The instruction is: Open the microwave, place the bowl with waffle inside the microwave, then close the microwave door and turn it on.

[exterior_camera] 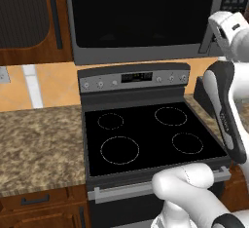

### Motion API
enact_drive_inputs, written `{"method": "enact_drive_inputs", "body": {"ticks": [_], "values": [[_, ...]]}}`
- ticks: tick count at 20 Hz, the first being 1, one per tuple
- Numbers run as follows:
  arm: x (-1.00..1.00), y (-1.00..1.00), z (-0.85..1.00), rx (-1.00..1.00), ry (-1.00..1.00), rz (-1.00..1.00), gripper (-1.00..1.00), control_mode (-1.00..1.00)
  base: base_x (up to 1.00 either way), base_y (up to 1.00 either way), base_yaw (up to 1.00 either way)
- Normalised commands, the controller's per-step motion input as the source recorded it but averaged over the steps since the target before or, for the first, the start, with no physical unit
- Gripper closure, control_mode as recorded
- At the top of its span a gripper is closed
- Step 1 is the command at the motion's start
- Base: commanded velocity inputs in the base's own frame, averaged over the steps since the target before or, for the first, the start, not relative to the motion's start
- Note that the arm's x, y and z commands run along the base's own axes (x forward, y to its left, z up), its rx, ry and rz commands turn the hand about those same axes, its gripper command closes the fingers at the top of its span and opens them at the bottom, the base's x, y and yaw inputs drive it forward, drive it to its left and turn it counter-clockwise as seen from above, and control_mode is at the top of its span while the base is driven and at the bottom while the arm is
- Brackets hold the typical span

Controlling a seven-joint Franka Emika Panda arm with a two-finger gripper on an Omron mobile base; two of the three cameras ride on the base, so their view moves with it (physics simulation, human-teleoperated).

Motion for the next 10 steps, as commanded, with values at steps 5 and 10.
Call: {"method": "enact_drive_inputs", "body": {"ticks": [5, 10], "values": [[-0.82, -1.0, 0.12, 0.38, -0.03, -0.01, 1.0, -1.0, 0.0, 0.0, 0.0], [-0.14, -0.94, 0.01, 0.28, -0.05, -0.04, 1.0, -1.0, 0.0, 0.0, 0.0]]}}
